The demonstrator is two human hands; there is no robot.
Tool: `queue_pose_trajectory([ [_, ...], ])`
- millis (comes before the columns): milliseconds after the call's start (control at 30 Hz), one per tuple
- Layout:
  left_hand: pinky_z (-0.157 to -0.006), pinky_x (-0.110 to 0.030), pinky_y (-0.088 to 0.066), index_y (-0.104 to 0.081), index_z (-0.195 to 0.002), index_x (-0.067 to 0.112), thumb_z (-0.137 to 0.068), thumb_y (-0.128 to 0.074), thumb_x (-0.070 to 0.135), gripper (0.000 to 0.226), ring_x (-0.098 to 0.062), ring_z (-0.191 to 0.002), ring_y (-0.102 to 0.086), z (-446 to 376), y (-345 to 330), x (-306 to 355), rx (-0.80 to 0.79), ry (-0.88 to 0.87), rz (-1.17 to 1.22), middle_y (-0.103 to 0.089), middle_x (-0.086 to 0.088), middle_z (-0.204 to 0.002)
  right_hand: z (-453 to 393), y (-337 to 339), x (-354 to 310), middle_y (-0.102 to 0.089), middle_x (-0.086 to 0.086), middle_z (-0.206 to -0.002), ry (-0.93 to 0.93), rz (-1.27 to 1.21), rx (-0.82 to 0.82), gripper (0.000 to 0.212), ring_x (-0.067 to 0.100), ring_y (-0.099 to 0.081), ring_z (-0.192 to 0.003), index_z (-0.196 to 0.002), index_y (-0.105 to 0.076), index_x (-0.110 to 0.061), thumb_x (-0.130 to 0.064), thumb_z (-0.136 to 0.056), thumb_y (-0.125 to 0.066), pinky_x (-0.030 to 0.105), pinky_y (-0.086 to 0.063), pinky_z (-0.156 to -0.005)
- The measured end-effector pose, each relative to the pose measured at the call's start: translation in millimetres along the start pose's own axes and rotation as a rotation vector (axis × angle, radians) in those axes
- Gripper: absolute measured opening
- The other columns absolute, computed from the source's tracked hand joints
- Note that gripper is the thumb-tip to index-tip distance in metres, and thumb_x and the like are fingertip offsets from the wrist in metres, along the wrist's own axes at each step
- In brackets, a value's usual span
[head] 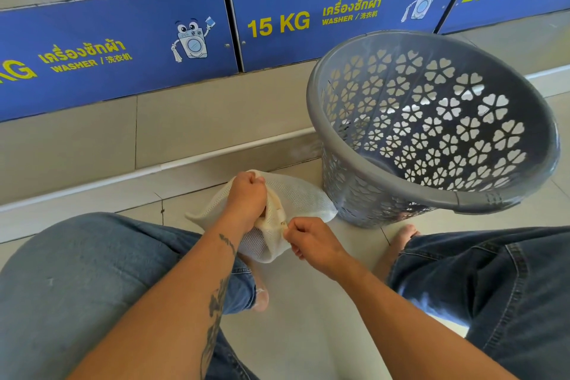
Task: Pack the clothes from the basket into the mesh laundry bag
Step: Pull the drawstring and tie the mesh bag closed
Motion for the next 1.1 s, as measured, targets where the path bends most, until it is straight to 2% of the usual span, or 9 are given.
queue_pose_trajectory([
  [200, -0.078, -0.043, -0.055, -0.056, -0.091, 0.012, -0.093, -0.052, 0.028, 0.017, -0.028, -0.083, -0.063, 4.7, -3.5, 1.1, -0.106, 0.012, -0.014, -0.064, -0.011, -0.093, 1.9, 4.0, 7.7, -0.056, 0.003, -0.068, -0.068, 0.135, -0.065, 0.024, 0.016, -0.052, -0.065, -0.068, -0.055, -0.011, -0.021, -0.089, -0.056, 0.036, -0.045, -0.067],
  [267, -0.074, -0.045, -0.059, -0.058, -0.092, 0.009, -0.09, -0.058, 0.025, 0.017, -0.03, -0.081, -0.069, 6.1, -4.1, 4.6, -0.182, 0.065, 0.045, -0.068, -0.013, -0.092, 0.3, 10.9, 9.1, -0.061, -0.001, -0.082, -0.109, 0.168, -0.031, 0.013, 0.015, -0.057, -0.075, -0.088, -0.063, -0.012, -0.024, -0.088, -0.06, 0.033, -0.047, -0.072],
  [367, -0.069, -0.043, -0.061, -0.061, -0.087, 0.006, -0.087, -0.065, 0.019, 0.013, -0.029, -0.074, -0.072, 10.9, -1.5, 8.8, -0.233, 0.066, 0.086, -0.071, -0.015, -0.086, -4.0, 13.4, 2.0, -0.046, -0.006, -0.127, -0.138, 0.115, 0.012, 0.079, 0.013, -0.051, -0.112, -0.143, -0.037, -0.03, -0.036, -0.074, -0.075, 0.033, -0.045, -0.09],
  [467, -0.07, -0.035, -0.059, -0.065, -0.084, 0.007, -0.088, -0.061, 0.009, 0.006, -0.024, -0.078, -0.072, 17.7, -1.6, 14.5, -0.284, -0.008, 0.124, -0.074, -0.01, -0.081, -14.7, -4.8, -17.4, -0.022, -0.011, -0.134, -0.035, 0.298, -0.022, 0.125, 0.02, -0.033, -0.125, -0.148, -0.005, -0.049, -0.051, -0.049, -0.082, 0.045, -0.04, -0.105],
  [567, -0.067, -0.026, -0.051, -0.07, -0.084, 0.017, -0.086, -0.056, 0.007, 0.017, -0.017, -0.083, -0.07, 14.4, 12.9, 23.0, -0.21, -0.105, 0.113, -0.075, 0.001, -0.082, -30.6, -10.8, -14.2, -0.039, 0.004, -0.135, -0.025, 0.437, 0.048, 0.091, 0.029, -0.046, -0.121, -0.143, -0.029, -0.036, -0.046, -0.067, -0.077, 0.051, -0.047, -0.1],
  [700, -0.069, -0.024, -0.043, -0.068, -0.097, 0.025, -0.087, -0.053, 0.018, 0.019, -0.011, -0.087, -0.059, -1.6, 58.2, 7.7, 0.096, -0.133, -0.146, -0.067, 0.007, -0.1, -36.6, 1.8, 12.7, -0.067, -0.006, -0.107, -0.068, 0.307, -0.027, 0.029, 0.022, -0.064, -0.104, -0.114, -0.065, -0.026, -0.028, -0.084, -0.068, 0.032, -0.054, -0.08],
  [800, -0.081, -0.032, -0.047, -0.063, -0.113, 0.023, -0.09, -0.052, 0.032, 0.027, -0.018, -0.094, -0.058, -12.2, 60.3, -31.4, -0.03, 0.022, -0.241, -0.063, 0.001, -0.111, -20.7, 15.8, 42.7, -0.066, -0.007, -0.12, -0.367, -0.022, -0.19, 0.054, 0.02, -0.057, -0.118, -0.115, -0.066, -0.033, -0.039, -0.063, -0.078, 0.042, -0.05, -0.09],
  [967, -0.103, -0.036, -0.033, -0.025, -0.149, 0.033, -0.081, -0.058, 0.058, 0.08, -0.024, -0.131, -0.04, -1.4, 21.8, -83.1, -0.429, 0.191, -0.414, -0.036, 0.001, -0.151, -15.9, 28.0, 75.5, -0.029, 0.004, -0.157, -0.575, -0.263, 0.143, 0.084, 0.038, -0.033, -0.141, -0.146, -0.03, -0.038, -0.05, -0.078, -0.077, 0.067, -0.038, -0.1],
  [1100, -0.111, -0.047, -0.027, -0.011, -0.148, 0.047, -0.064, -0.061, 0.063, 0.1, -0.031, -0.137, -0.03, 4.1, 2.8, -85.5, -0.513, 0.253, -0.564, -0.024, -0.006, -0.156, -22.9, 0.1, 72.8, -0.036, 0.001, -0.157, -0.524, -0.376, 0.153, 0.091, 0.032, -0.047, -0.131, -0.153, -0.008, -0.049, -0.033, -0.089, -0.071, 0.055, -0.042, -0.106],
])
Point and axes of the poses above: each hand's wrist, its own z-axis away from the middle knuckle, its own y-axis out of the back of the hand, x = y × z, the point moved 6 cm from there along -z, towards the middle knuckle
